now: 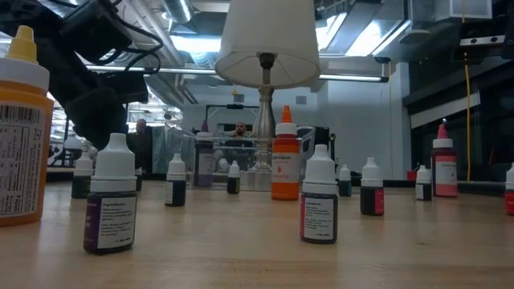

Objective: Pick & Place food coloring
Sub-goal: Put the top small red food coloring bottle into the container

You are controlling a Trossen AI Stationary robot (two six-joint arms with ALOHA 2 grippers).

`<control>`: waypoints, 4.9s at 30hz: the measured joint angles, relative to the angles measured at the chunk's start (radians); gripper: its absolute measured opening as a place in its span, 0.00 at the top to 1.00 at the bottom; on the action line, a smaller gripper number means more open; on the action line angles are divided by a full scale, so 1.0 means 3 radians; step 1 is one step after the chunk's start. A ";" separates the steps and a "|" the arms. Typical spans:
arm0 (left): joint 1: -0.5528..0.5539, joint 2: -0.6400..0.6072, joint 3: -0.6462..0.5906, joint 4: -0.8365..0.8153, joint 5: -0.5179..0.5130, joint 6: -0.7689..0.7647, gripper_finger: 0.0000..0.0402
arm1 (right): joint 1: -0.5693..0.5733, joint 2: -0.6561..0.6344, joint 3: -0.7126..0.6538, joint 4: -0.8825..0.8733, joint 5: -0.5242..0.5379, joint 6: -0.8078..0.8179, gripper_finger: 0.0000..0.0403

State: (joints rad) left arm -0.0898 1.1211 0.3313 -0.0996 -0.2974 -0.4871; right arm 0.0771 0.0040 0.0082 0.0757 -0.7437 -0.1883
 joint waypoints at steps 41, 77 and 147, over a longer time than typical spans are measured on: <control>0.0001 0.0000 0.0002 -0.0066 0.0031 -0.0025 0.81 | -0.0001 0.0000 0.0000 0.0000 0.0000 0.0000 0.89; 0.0002 0.0000 0.0390 -0.0790 0.0058 0.0487 0.67 | 0.0000 0.0001 0.0000 0.0000 -0.0001 -0.0001 0.89; 0.0853 0.0637 0.2966 -0.1687 0.0434 0.1892 0.84 | 0.0000 0.0001 0.0000 -0.0001 0.0000 -0.0001 0.89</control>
State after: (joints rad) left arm 0.1661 1.3121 1.2210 -0.6056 -0.1672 0.0806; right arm 0.0771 0.0044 0.0082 0.0753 -0.7438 -0.1886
